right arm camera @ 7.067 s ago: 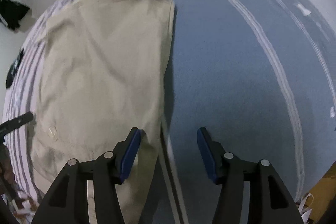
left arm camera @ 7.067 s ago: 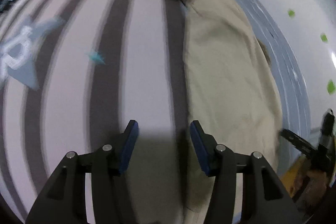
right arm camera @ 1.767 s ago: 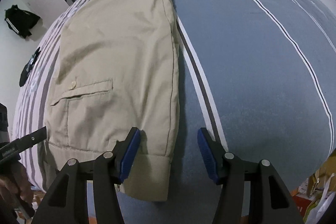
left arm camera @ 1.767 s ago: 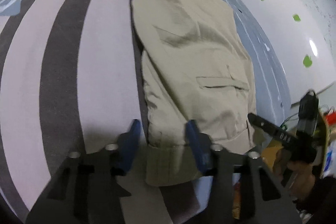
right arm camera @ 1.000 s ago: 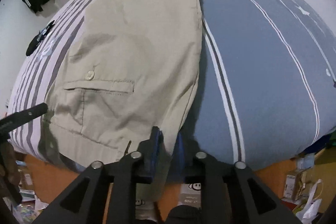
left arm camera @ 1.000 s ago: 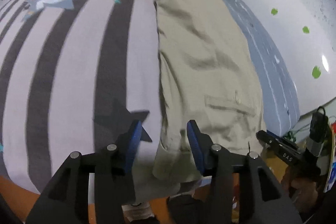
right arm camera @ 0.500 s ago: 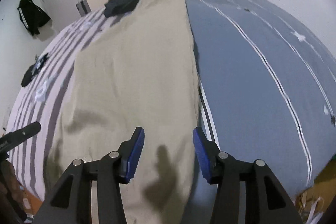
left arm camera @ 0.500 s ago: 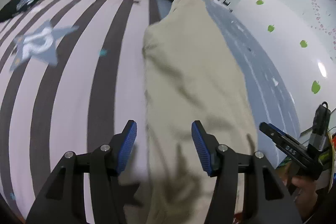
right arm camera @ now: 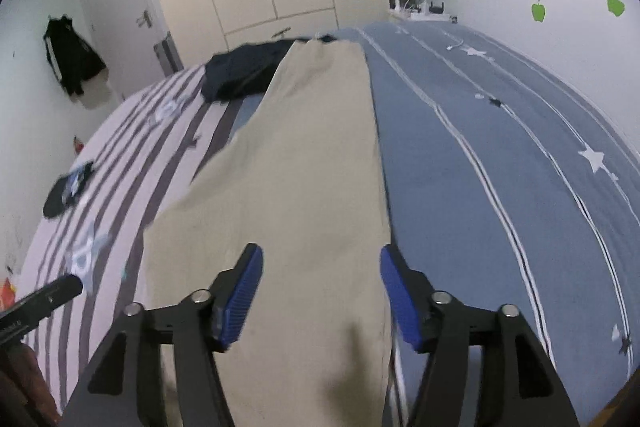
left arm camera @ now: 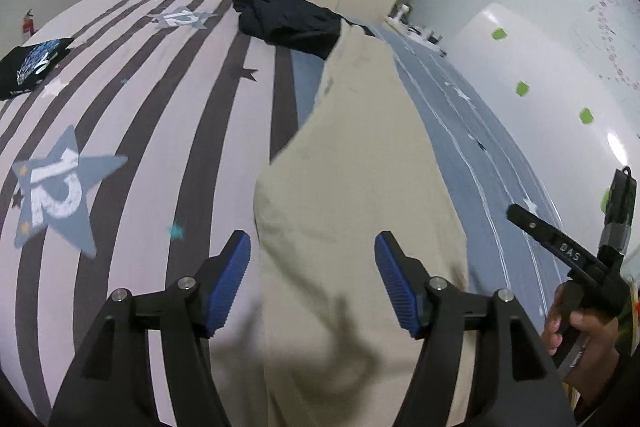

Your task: Fold clothes

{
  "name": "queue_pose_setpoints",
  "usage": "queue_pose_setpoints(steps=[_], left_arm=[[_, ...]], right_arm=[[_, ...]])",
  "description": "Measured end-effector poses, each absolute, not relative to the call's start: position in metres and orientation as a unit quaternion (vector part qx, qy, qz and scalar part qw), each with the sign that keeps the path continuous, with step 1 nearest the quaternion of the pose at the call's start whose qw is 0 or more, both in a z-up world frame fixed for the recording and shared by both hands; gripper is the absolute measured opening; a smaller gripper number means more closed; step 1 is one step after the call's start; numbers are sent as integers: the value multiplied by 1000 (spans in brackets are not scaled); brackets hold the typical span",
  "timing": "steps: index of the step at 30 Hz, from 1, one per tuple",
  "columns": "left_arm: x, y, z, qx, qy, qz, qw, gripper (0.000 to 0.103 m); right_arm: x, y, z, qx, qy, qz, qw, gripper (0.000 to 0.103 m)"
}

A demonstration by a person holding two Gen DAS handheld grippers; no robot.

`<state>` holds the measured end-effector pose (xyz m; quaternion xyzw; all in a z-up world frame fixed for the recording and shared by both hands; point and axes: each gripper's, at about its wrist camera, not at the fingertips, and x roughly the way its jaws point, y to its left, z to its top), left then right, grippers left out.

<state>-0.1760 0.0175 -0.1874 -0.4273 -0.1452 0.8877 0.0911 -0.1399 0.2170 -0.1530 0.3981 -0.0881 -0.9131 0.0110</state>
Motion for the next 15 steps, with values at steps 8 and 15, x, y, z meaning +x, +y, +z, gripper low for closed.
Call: queue_pose_setpoints(steps=[8, 15], left_arm=[[-282, 24, -201, -449, -131, 884, 24, 63], [-381, 56, -214, -468, -116, 876, 28, 63]], right_arm=[[-247, 268, -181, 428, -101, -898, 15, 60], [-349, 303, -195, 445, -80, -891, 44, 60]])
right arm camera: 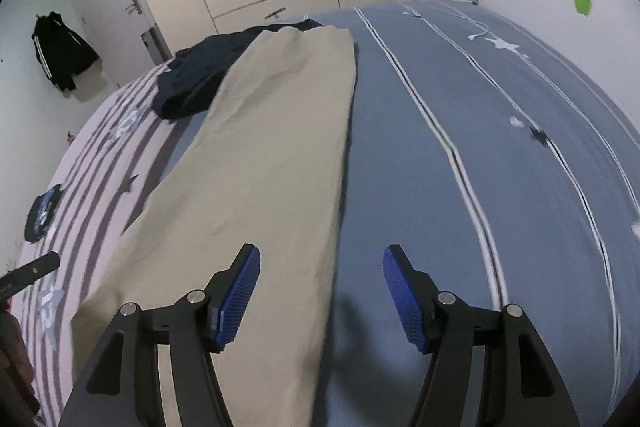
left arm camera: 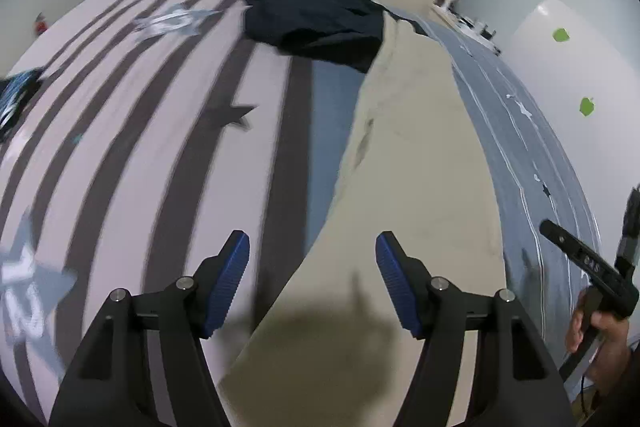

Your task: Fold clothes

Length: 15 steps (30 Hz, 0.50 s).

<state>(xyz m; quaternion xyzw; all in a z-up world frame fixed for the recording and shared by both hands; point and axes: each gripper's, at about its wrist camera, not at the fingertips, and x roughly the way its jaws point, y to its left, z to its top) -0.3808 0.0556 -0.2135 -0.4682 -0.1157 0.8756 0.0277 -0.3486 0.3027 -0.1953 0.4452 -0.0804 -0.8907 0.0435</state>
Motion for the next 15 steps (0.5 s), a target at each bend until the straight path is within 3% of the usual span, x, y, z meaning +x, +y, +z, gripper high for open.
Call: queue_pose_setpoints(steps=[15], left_arm=[[-551, 118, -259, -477, -65, 870, 105, 63]], right_arm=[[-489, 324, -241, 471, -116, -874, 24, 60]])
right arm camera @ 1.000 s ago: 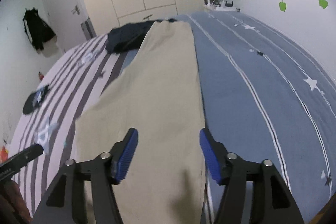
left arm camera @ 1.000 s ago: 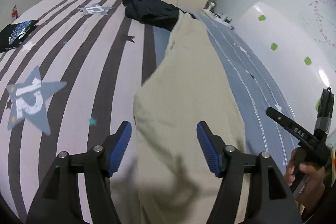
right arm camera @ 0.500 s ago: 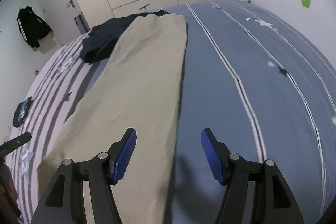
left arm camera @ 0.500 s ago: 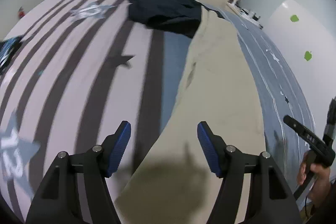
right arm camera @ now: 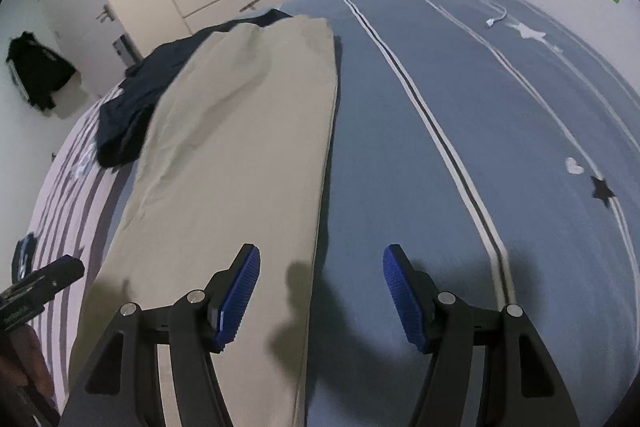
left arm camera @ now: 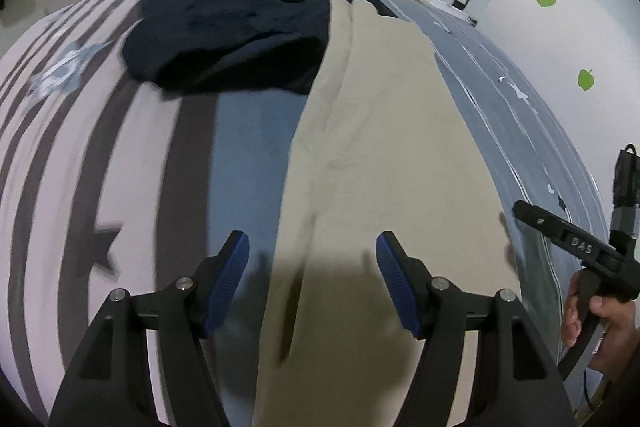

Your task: Fold clothes

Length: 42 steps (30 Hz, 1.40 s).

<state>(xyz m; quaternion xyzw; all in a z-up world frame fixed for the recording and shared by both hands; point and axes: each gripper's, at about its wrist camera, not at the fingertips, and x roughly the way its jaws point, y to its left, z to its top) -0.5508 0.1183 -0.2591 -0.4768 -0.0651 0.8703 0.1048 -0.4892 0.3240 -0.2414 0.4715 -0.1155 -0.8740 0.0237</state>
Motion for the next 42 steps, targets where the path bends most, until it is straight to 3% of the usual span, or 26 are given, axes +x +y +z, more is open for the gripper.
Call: queue_pose_setpoints(steps=[7, 20, 24, 27, 29, 30, 32, 37, 42], left_arm=[[-626, 156, -242, -415, -28, 890, 188, 63], [-718, 183, -276, -422, 16, 884, 200, 60], [-720, 181, -281, -422, -5, 884, 204, 42], [-719, 182, -284, -416, -1, 886, 204, 34], [-724, 184, -292, -432, 21, 880, 198, 6], [-725, 185, -292, -434, 22, 879, 198, 4], [-722, 184, -279, -412, 21, 888, 203, 3], [-711, 178, -245, -367, 26, 906, 210, 3], [-730, 150, -262, -394, -9, 907, 150, 4]], right_arm=[[-546, 319, -254, 461, -125, -878, 22, 60], [-620, 333, -278, 463, -129, -877, -15, 60], [-629, 327, -282, 458, -112, -882, -10, 60], [-635, 326, -282, 451, -108, -886, -3, 47], [-639, 327, -283, 450, -111, -886, 2, 31], [-641, 328, -283, 449, -111, -887, 4, 26], [-646, 326, -283, 448, -106, -888, 4, 6], [-649, 316, -272, 432, -83, -898, 13, 2], [-657, 308, -264, 425, -75, -902, 9, 2]])
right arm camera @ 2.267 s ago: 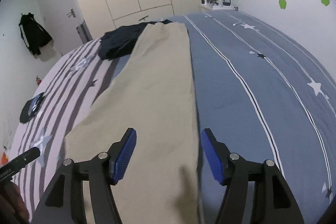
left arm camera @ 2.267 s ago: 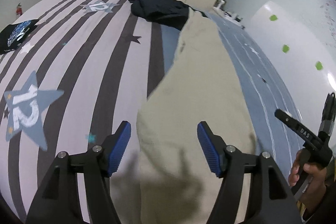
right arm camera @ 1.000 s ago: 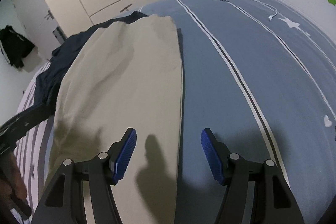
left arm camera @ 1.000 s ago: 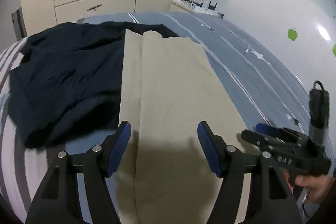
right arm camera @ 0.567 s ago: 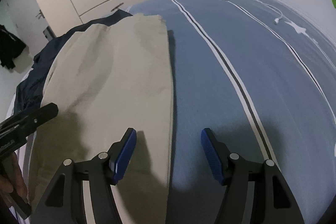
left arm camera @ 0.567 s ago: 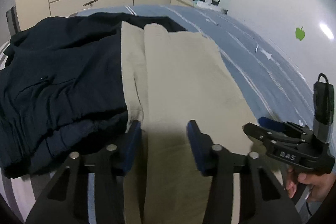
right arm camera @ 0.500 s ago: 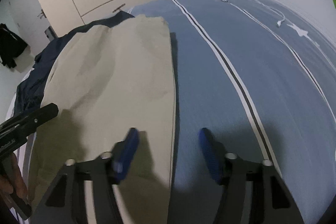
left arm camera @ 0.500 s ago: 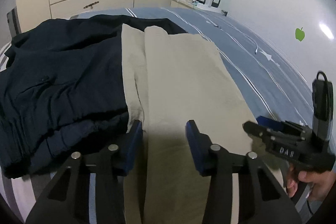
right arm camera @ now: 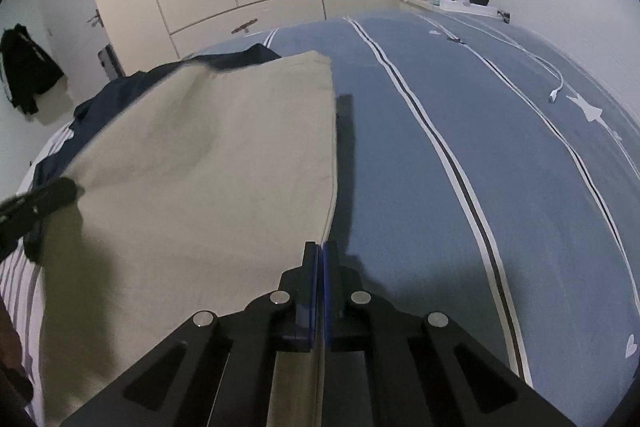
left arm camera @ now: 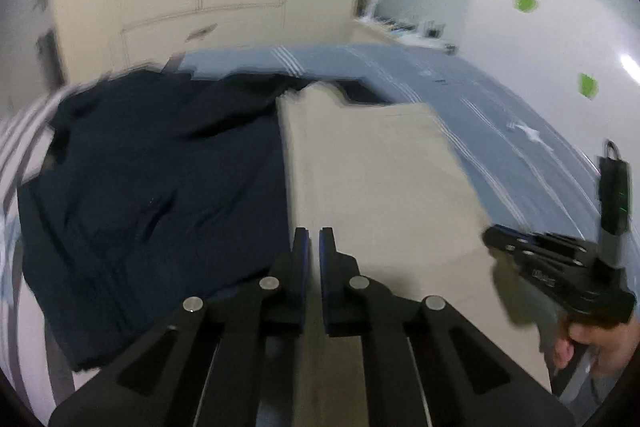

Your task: Fold clothes

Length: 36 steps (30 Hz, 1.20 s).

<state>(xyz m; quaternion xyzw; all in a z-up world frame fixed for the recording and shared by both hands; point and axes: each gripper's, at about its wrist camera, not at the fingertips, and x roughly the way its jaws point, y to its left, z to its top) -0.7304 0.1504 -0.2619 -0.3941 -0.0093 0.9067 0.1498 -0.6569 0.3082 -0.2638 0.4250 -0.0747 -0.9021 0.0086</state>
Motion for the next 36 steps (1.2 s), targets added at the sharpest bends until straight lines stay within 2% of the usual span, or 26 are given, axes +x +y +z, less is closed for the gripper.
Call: queue_pose_setpoints(steps=[4, 6, 9, 10, 13, 14, 19, 29, 36], left_arm=[[-727, 138, -265, -388, -9, 912, 132, 6], [-717, 137, -260, -385, -4, 912, 143, 11], [-694, 123, -250, -386, -17, 909, 156, 31], [-684, 118, -246, -384, -23, 909, 159, 39], [-639, 97, -233, -369, -33, 914, 165, 48], [-624, 92, -232, -371, -35, 914, 162, 49], [-524, 53, -237, -409, -55, 899, 147, 50], [-314, -5, -250, -488, -101, 867, 29, 51], [-209, 2, -253, -514, -114, 850, 22, 55]], right_arm=[[-667, 299, -276, 453, -61, -889, 17, 6], [-663, 299, -273, 444, -50, -894, 21, 9], [-651, 306, -261, 424, -58, -903, 20, 16], [-642, 310, -256, 417, -64, -906, 18, 24], [-607, 322, -245, 399, -72, -914, 10, 30], [-590, 326, -242, 394, -67, -917, 7, 35], [-496, 331, -243, 414, -61, -908, -5, 39], [-325, 284, -259, 493, -45, -867, 48, 42], [-244, 259, -250, 510, -32, -855, 84, 46]])
